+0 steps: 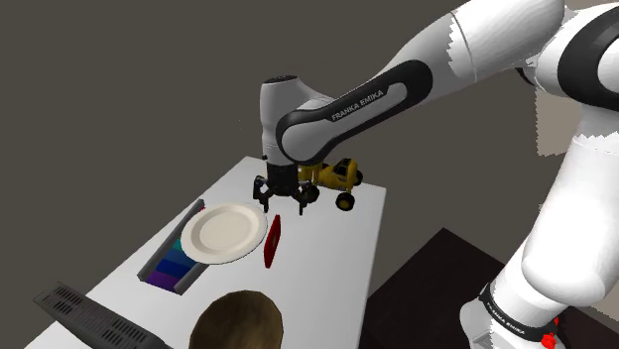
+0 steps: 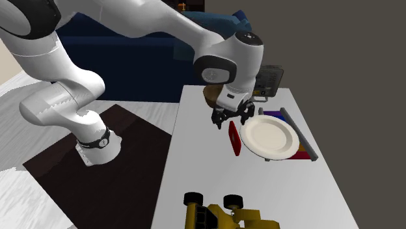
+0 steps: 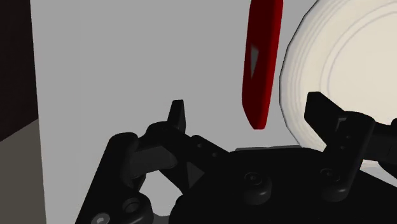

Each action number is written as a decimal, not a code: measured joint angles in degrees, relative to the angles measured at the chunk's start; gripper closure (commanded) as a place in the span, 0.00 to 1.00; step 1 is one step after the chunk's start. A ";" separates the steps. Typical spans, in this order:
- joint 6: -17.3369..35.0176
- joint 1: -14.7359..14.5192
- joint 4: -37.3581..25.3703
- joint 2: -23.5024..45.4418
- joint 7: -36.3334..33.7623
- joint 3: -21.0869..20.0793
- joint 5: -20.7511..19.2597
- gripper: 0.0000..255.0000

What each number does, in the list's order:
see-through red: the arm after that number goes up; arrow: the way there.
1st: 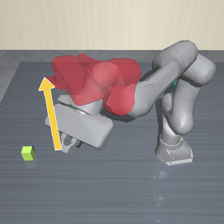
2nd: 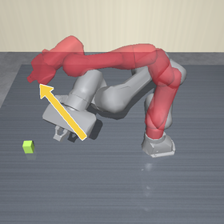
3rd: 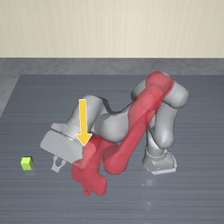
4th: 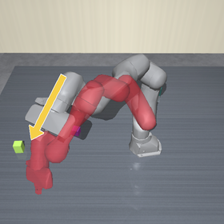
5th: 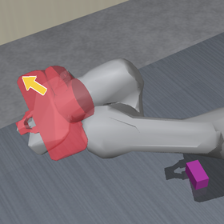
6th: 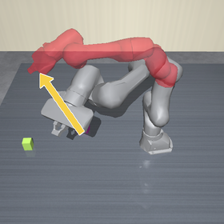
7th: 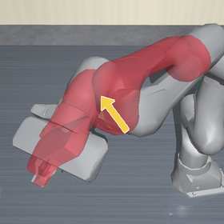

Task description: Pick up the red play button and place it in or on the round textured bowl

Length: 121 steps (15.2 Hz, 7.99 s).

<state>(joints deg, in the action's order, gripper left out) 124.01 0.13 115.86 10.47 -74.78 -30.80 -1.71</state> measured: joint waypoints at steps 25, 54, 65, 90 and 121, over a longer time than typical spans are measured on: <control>5.66 -2.89 -3.60 9.34 -7.73 2.12 -5.61 1.00; -11.82 -1.26 -13.40 0.68 -5.10 0.17 -0.34 1.00; -17.28 -3.67 -16.72 -1.97 -9.23 -1.94 0.82 1.00; -14.98 -16.40 -15.64 -1.00 -31.44 -10.84 -1.41 1.00; -9.47 -16.31 -10.96 -0.01 -31.56 -10.53 -2.21 0.00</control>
<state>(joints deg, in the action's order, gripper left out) 114.54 -16.18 104.89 10.46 -106.34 -41.33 -3.92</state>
